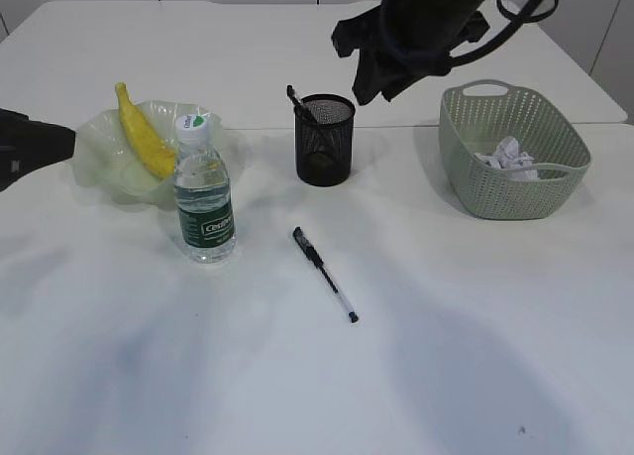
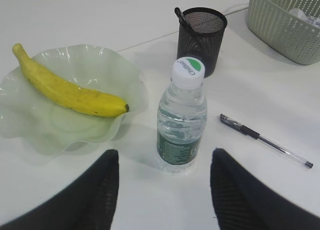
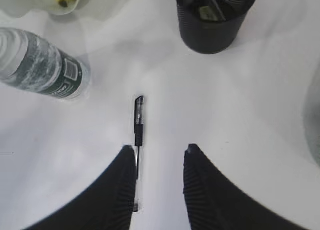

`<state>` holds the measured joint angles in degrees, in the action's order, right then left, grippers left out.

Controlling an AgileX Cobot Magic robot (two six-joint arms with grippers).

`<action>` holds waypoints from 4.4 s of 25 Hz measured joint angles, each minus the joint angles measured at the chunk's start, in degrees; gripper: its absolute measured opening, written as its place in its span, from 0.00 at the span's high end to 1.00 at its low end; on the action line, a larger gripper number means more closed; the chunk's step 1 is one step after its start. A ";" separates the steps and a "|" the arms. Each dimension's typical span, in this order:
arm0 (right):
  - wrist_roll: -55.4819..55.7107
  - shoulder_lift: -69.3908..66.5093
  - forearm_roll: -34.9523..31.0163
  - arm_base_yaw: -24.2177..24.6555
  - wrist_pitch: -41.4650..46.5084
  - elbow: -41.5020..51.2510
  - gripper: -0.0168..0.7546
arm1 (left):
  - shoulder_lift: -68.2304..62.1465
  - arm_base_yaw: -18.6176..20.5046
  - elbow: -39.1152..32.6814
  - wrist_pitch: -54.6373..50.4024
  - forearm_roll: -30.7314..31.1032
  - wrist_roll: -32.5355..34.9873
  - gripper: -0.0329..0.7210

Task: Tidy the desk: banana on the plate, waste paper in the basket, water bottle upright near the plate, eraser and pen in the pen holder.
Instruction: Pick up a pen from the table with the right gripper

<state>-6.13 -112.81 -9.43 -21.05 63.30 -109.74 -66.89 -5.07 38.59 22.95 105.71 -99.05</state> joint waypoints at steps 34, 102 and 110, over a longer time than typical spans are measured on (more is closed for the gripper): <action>8.44 -18.55 1.14 -6.87 1.68 -0.09 0.69 | 0.00 0.00 0.00 0.00 0.00 0.00 0.42; 7.96 -23.30 -0.20 -6.96 -3.87 -0.47 0.69 | 0.00 0.00 0.00 0.00 0.00 0.00 0.42; 8.39 -23.97 -0.39 -6.96 -4.00 -0.59 0.69 | 0.00 0.00 0.00 0.00 0.00 0.00 0.42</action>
<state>2.27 -136.79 -9.82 -28.01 59.29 -110.33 -66.89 -5.07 38.59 22.95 105.71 -99.05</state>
